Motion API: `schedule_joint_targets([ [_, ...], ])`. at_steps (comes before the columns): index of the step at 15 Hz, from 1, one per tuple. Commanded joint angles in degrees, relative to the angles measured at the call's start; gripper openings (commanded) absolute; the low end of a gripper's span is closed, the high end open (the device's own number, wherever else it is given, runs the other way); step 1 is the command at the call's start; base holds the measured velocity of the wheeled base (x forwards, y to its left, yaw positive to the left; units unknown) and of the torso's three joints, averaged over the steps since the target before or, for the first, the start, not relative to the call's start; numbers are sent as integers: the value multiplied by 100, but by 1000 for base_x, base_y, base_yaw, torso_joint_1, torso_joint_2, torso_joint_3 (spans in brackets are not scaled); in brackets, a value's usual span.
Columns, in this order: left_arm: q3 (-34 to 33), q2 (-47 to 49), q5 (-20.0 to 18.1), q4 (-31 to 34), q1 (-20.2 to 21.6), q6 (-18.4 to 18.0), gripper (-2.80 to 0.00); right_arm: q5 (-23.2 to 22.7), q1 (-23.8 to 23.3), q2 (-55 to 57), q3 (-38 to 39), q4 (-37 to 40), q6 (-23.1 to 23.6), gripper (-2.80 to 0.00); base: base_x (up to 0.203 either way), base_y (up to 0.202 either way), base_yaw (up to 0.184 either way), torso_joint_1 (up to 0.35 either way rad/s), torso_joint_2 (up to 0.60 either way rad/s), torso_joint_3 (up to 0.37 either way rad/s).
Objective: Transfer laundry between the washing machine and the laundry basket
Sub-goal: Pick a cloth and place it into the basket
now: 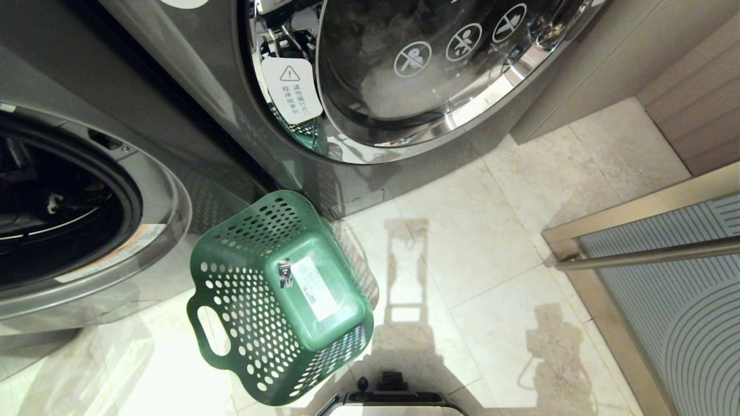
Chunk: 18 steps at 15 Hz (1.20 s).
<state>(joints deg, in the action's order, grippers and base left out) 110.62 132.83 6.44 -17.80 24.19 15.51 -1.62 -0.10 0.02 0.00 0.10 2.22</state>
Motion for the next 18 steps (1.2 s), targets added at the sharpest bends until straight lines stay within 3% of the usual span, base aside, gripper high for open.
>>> schedule_joint_targets([
  [1,-5,-20,7,-57,-11,-140,0,-5,1,-2,0,-1,6,-280,0,0,0,0,0,0],
  [18,-5,-152,33,-655,-81,-383,0,-5,1,-2,0,-1,6,-280,0,0,0,0,0,0],
])
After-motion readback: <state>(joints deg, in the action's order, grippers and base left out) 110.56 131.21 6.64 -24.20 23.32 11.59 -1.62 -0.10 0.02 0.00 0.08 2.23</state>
